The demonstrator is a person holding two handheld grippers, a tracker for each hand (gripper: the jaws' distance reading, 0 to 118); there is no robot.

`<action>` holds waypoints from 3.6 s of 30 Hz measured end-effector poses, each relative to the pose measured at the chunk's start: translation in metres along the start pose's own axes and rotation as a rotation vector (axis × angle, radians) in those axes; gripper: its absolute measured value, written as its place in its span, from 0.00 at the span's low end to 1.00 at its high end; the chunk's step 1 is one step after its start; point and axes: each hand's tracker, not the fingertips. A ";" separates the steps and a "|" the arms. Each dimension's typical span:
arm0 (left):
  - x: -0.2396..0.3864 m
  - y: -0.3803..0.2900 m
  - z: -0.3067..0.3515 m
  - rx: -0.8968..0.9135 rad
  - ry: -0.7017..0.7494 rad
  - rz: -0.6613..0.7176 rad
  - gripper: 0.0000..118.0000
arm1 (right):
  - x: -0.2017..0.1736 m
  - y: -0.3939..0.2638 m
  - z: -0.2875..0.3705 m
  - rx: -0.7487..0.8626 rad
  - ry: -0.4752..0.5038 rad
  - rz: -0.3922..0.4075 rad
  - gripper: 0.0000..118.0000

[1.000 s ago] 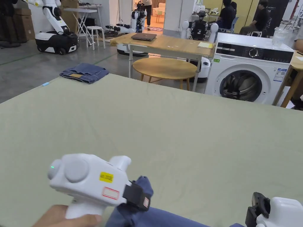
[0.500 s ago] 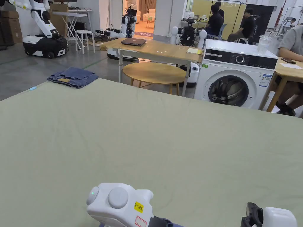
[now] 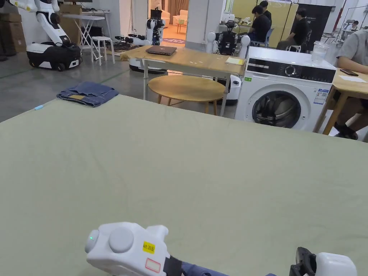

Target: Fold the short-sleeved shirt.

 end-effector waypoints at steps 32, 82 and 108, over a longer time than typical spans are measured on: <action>-0.145 -0.013 0.106 0.153 -0.136 0.112 0.50 | -0.016 0.011 -0.003 0.039 0.038 0.012 0.00; 0.052 0.008 0.126 0.167 0.167 -0.185 0.04 | -0.012 0.010 -0.002 0.007 0.045 0.017 0.00; 0.104 0.009 0.005 -0.043 -0.062 -0.157 0.35 | 0.011 0.002 0.004 -0.031 -0.010 0.009 0.00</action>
